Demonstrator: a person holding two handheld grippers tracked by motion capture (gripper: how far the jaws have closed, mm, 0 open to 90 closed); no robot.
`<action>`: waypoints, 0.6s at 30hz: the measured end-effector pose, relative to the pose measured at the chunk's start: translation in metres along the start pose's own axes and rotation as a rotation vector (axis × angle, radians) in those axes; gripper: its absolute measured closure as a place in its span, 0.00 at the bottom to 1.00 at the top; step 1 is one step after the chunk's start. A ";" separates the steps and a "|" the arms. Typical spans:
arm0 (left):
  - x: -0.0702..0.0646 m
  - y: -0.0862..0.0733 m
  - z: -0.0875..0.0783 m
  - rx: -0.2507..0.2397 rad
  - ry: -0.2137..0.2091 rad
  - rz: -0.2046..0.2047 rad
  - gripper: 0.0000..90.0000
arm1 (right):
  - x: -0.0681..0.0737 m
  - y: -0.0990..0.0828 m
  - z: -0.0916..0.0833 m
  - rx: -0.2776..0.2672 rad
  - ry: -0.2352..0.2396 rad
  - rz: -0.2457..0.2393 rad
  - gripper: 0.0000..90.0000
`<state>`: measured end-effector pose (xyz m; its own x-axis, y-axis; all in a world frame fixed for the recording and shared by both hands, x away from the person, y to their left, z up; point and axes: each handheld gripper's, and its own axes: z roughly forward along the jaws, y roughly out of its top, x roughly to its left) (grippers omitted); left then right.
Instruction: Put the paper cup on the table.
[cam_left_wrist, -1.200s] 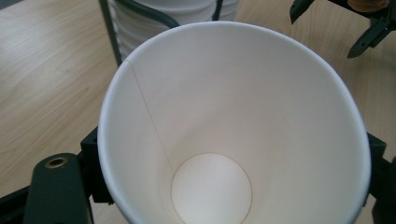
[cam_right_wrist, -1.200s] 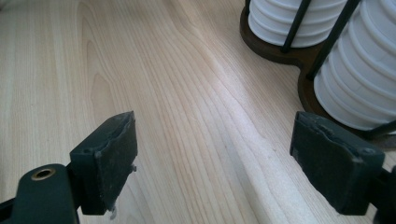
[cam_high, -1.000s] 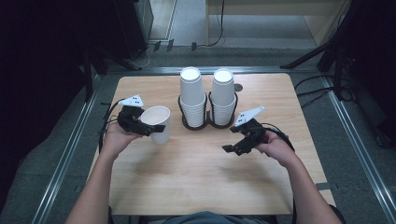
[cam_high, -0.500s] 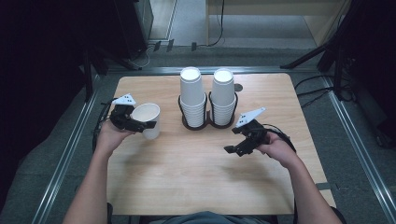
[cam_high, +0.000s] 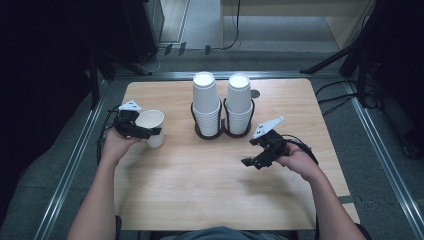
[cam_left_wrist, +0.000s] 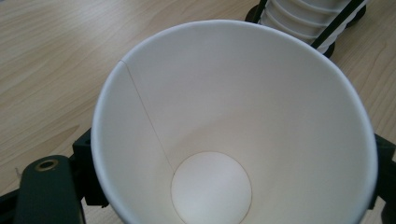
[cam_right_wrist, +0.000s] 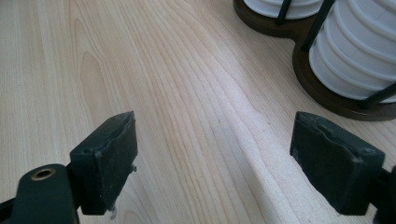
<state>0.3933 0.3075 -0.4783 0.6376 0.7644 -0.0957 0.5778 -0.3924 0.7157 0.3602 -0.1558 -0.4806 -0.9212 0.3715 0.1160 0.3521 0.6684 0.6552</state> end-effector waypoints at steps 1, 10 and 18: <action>0.000 -0.001 0.001 0.000 0.000 -0.002 0.16 | 0.000 0.000 0.000 0.000 0.000 0.000 0.17; 0.000 -0.003 0.001 0.009 0.002 -0.014 0.14 | 0.000 0.000 0.000 0.002 -0.002 -0.002 0.17; -0.001 -0.001 0.000 0.031 0.000 -0.052 0.12 | 0.000 -0.001 0.000 0.012 -0.008 -0.005 0.17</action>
<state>0.3920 0.3072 -0.4789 0.6059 0.7845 -0.1323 0.6260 -0.3675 0.6878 0.3602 -0.1562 -0.4812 -0.9215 0.3733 0.1072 0.3499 0.6781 0.6463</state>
